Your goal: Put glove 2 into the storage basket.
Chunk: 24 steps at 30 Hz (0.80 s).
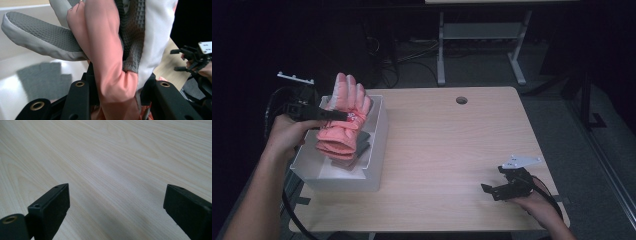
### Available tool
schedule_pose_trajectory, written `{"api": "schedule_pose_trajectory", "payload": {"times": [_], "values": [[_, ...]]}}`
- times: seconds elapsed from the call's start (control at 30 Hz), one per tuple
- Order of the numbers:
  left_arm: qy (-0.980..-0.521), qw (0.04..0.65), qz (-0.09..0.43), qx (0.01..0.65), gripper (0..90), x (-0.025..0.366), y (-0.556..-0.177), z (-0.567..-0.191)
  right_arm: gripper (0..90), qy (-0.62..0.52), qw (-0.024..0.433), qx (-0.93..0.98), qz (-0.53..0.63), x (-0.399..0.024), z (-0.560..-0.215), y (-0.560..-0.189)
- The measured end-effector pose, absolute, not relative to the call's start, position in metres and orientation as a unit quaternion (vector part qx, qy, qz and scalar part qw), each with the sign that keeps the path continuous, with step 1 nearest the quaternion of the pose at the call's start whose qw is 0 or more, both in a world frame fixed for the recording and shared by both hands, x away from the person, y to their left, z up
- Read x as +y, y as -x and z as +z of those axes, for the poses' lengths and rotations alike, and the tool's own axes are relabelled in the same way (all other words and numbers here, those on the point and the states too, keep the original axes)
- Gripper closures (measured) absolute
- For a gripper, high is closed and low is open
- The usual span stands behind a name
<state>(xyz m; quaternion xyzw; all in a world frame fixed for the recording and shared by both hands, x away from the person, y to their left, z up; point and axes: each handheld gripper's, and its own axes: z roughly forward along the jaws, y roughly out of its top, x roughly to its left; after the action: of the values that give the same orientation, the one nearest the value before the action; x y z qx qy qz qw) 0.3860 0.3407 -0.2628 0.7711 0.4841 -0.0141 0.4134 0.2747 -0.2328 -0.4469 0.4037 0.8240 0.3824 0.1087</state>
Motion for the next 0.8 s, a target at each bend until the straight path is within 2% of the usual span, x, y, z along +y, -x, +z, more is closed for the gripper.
{"api": "schedule_pose_trajectory", "payload": {"times": [0.33, 0.8], "values": [[-0.765, 0.384, -0.024, 0.516, 62.4, 0.346, -0.405, -0.304, 6.6, -0.405, 0.113, 0.823, 0.381, -0.235, -0.447, -0.276], [-0.776, 0.338, -0.040, 0.531, 62.3, 0.329, -0.426, -0.350, 6.6, -0.407, 0.109, 0.823, 0.381, -0.235, -0.447, -0.276]]}}
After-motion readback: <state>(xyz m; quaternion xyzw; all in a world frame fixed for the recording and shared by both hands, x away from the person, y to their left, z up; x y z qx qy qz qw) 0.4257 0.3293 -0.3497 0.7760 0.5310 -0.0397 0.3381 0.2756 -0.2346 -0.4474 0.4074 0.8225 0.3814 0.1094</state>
